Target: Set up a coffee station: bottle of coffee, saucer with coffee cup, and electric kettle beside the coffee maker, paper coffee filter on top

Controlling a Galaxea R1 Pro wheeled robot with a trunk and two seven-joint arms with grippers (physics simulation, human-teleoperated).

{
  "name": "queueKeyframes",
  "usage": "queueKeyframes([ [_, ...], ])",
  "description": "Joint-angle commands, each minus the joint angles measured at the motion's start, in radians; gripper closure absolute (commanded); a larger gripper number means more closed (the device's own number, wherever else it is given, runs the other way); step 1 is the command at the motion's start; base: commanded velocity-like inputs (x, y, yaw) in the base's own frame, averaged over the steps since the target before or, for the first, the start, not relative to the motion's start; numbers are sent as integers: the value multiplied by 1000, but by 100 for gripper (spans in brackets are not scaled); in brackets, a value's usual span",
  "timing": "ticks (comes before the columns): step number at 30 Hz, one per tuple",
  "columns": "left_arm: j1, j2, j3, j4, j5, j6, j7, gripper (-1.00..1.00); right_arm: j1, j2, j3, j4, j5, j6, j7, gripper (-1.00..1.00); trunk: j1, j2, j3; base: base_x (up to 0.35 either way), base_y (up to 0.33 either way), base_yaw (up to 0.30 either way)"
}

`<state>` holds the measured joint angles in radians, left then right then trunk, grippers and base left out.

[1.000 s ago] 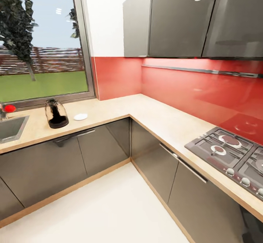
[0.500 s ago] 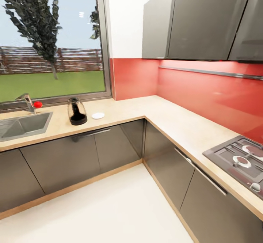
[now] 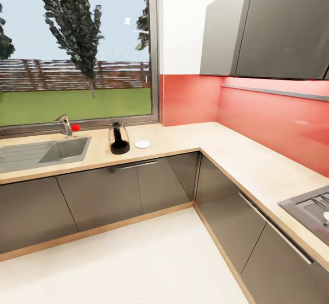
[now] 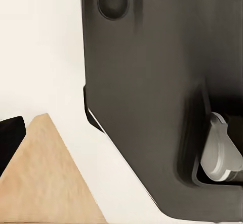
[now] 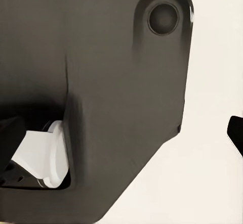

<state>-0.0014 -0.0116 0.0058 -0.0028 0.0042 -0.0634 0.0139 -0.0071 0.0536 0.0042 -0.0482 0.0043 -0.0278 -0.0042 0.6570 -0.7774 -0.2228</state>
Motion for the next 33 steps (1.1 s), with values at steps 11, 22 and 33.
queueKeyframes([
  [11, 0, 1, 2, 0, 0, -3, 2, -100, -1, 0, 0, 1, 1, -3, 0, -100, -42, 76, 33, 0, 0, 277],
  [22, 0, 1, 2, 0, 0, -3, 2, -100, -1, 0, 0, 1, 2, -3, 0, -100, -84, 153, 68, 0, 0, 277],
  [33, 0, 1, 2, 0, 0, -3, 2, -100, -1, 0, 0, 1, 2, -3, 0, -100, -126, 230, 102, 0, 0, 277],
])
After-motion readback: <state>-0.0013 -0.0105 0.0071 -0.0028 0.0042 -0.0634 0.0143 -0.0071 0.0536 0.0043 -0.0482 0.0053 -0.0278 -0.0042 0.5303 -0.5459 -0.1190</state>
